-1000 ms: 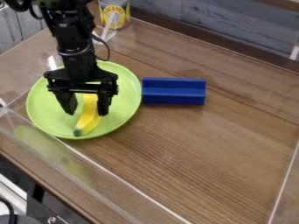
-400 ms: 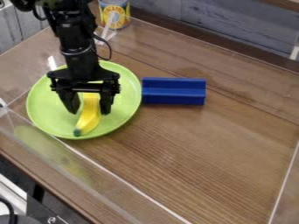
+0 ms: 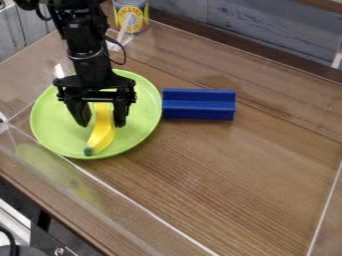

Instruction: Remove the banana from inside the green plate and put it on the table

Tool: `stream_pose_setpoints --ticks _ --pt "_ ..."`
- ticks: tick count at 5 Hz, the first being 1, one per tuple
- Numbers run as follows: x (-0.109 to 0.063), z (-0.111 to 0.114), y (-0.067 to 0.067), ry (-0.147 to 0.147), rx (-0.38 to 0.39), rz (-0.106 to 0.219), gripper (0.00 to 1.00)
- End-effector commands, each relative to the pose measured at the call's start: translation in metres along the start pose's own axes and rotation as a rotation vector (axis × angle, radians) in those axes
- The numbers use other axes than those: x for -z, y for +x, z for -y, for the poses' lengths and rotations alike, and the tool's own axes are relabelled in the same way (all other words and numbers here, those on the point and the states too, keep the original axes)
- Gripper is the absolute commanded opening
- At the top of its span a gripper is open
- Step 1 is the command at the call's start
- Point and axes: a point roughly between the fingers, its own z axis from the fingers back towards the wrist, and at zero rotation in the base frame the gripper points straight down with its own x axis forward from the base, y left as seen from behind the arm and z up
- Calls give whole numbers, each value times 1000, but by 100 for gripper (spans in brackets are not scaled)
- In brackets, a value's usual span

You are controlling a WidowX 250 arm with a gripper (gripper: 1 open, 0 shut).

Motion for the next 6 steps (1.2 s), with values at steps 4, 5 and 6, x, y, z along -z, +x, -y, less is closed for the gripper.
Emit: stream_pose_setpoints --ticks 4,5,6 --pt "-6 -7 10 0 -21 38 0" --pt "-11 -6 10 0 -17 33 0" --pt "-16 -5 10 0 -12 28 0"
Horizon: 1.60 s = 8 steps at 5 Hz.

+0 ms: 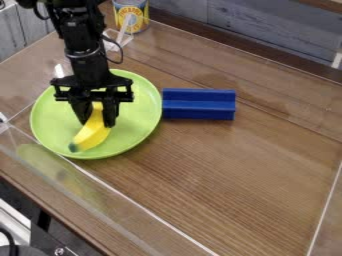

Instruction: Remove the banana from inside the green plate and put it on the table

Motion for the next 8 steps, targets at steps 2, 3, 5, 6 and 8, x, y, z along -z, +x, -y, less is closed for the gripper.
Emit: stream_pose_setpoints --ticks 2,3,5,6,8 --pt "-31 3 8 -2 9 56 0" --pt "-39 8 7 -6 18 53 0" --pt "-51 18 3 -12 46 48 0" --pt "-56 26 0 -17 72 46 0" --pt "-66 40 -6 -27 130 41 0"
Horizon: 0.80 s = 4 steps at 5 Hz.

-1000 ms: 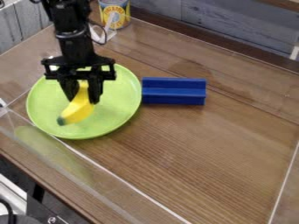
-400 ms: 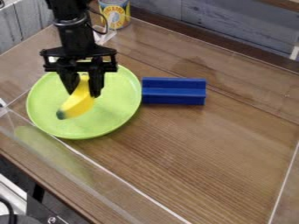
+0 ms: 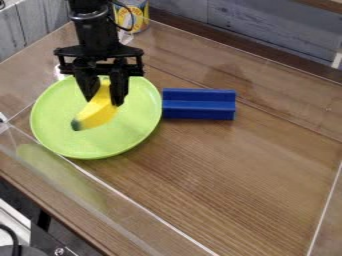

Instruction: Remove the banana from inside the green plate and put it on the table

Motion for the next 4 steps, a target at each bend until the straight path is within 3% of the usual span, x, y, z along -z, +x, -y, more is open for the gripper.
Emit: stream_pose_setpoints --ticks 1,4 --pt "-23 7 5 -4 34 74 0" --pt "-32 18 -1 -8 110 55 0"
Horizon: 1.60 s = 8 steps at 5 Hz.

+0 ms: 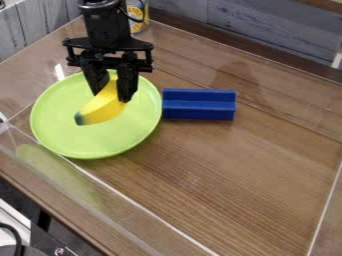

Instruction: Remove the banana from inside the green plate and put it on the table

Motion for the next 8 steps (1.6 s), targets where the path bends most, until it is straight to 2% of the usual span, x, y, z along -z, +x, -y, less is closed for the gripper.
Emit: stream_pose_setpoints --ticks 1,4,8 --pt "-22 7 5 -3 40 68 0" --pt "-29 21 -2 -20 130 49 0" --pt "-41 40 -8 0 220 41 0"
